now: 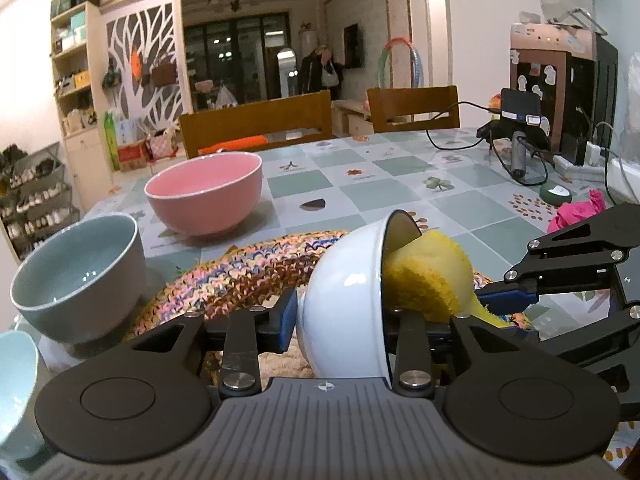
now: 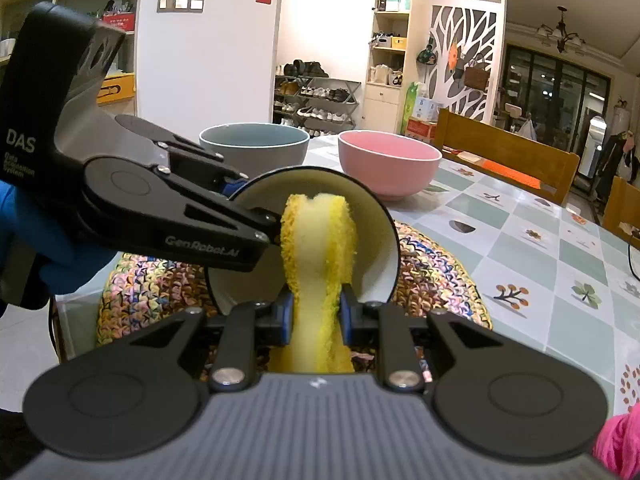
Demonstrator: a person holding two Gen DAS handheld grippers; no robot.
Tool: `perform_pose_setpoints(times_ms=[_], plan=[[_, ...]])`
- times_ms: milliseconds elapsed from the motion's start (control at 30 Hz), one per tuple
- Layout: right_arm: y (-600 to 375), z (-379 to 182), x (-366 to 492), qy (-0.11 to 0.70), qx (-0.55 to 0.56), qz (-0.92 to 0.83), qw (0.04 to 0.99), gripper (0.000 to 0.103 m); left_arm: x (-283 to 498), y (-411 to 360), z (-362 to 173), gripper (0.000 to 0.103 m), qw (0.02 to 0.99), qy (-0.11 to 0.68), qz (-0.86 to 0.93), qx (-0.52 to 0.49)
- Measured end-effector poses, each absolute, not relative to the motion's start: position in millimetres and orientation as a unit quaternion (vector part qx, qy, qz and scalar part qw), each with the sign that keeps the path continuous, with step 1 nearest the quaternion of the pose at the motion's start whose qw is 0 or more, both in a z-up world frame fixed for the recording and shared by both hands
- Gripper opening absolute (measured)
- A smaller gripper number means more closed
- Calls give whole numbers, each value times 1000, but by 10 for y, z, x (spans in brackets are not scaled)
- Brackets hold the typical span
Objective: Clean bowl
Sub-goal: 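Scrub around the bowl's inner wall with the sponge in the right tool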
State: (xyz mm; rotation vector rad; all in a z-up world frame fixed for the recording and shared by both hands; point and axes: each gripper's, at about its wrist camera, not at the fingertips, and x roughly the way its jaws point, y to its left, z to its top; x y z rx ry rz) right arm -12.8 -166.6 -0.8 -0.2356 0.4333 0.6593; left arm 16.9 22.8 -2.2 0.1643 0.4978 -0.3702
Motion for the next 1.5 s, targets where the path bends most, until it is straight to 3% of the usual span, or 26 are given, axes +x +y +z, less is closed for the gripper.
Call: perform_pose_setpoints(times_ms=[467, 733, 833, 933, 1067, 1267, 1500], plan=[[-1727, -14, -157, 208, -98, 315, 921, 23, 92, 191, -123, 58, 947, 257, -176, 76], [-1732, -15, -168, 208, -93, 314, 922, 23, 29, 216, -142, 61, 951, 258, -164, 45], [-1741, -16, -161, 207, -93, 314, 922, 23, 14, 224, -149, 58, 953, 253, -164, 42], [-1732, -16, -165, 207, -93, 314, 922, 23, 3, 217, -161, 44, 956, 244, -152, 52], [-1703, -17, -176, 204, -98, 312, 923, 24, 20, 250, -147, 38, 957, 243, -149, 48], [-1707, -23, -195, 193, -101, 310, 926, 25, 36, 248, -136, 30, 959, 238, -145, 52], [-1700, 17, -251, 171, -112, 293, 934, 26, 48, 199, -109, 27, 960, 231, -144, 61]])
